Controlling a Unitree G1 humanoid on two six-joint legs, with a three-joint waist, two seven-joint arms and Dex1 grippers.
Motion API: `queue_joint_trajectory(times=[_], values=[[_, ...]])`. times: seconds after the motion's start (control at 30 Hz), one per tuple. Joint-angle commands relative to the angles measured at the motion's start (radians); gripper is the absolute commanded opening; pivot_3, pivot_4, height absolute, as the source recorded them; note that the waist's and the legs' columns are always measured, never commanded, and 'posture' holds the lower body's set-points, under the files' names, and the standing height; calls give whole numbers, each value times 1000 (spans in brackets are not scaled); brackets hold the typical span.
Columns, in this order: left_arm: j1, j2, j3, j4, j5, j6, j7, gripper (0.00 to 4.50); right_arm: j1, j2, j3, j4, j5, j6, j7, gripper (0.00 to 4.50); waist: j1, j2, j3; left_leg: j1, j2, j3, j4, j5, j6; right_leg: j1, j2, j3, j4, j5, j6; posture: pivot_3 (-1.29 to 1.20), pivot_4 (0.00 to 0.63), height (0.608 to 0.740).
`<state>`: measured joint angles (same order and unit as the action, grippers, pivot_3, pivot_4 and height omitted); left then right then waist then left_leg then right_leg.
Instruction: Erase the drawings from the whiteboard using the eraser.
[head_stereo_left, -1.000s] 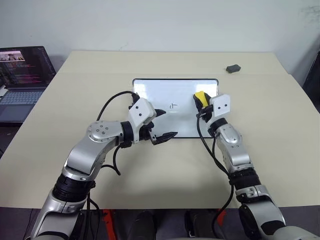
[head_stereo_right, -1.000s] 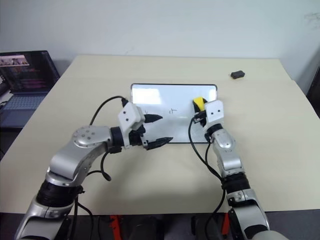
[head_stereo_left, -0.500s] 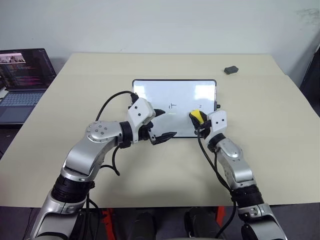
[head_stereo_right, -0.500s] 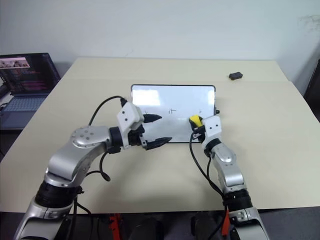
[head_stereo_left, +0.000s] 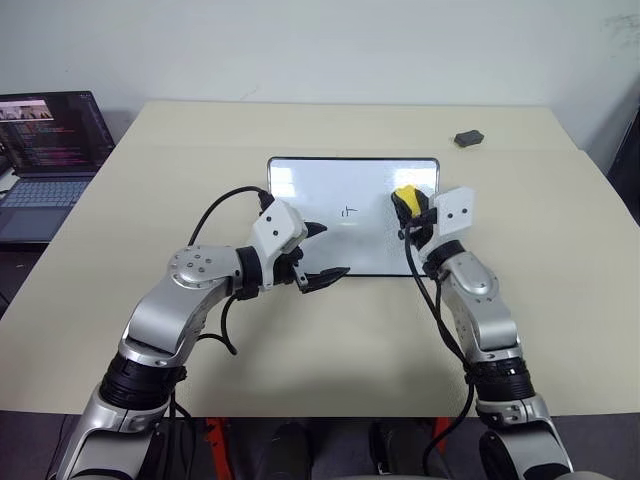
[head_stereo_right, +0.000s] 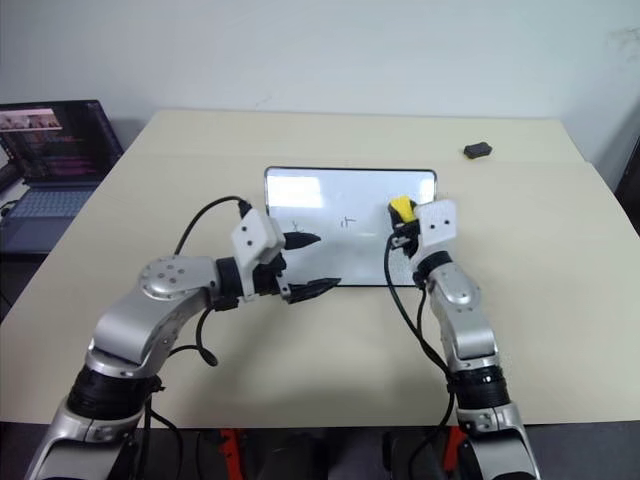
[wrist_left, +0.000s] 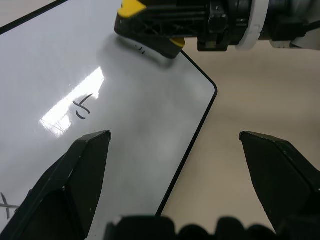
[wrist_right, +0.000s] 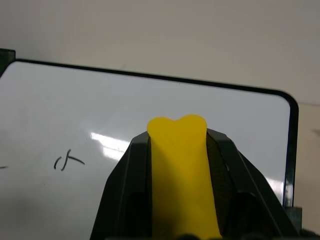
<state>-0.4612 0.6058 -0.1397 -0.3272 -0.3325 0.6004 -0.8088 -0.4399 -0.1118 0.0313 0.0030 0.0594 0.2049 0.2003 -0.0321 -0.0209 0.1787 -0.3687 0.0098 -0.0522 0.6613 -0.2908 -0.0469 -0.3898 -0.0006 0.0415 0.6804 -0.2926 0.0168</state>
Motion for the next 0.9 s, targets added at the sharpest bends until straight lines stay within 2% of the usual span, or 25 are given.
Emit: queue_joint_trajectory(times=[0.03,0.33,0.67,0.9], values=[[-8,-1,14,-39,-4,-22,-1,4500,25,-9,11,-31,-14,85,-11,1121,0,0,0,0,0,0,0,0,0,0,0,0,0,0,0,0,150,740],[-5,-10,11,-39,-4,-23,1,4500,97,20,-26,-135,80,357,-17,1121,-1,-1,0,4,0,0,1,0,0,3,0,0,1,0,0,0,150,740],[-6,-18,8,-36,-2,-25,-2,4500,-4,65,-80,-161,100,252,-72,1121,-1,0,0,2,0,0,0,0,0,1,1,0,1,0,0,0,150,740],[3,-17,9,-40,3,-26,4,4500,-67,49,-71,-34,51,207,-106,1120,-3,0,0,-1,0,0,-1,0,0,-1,0,0,-1,0,0,0,150,740]])
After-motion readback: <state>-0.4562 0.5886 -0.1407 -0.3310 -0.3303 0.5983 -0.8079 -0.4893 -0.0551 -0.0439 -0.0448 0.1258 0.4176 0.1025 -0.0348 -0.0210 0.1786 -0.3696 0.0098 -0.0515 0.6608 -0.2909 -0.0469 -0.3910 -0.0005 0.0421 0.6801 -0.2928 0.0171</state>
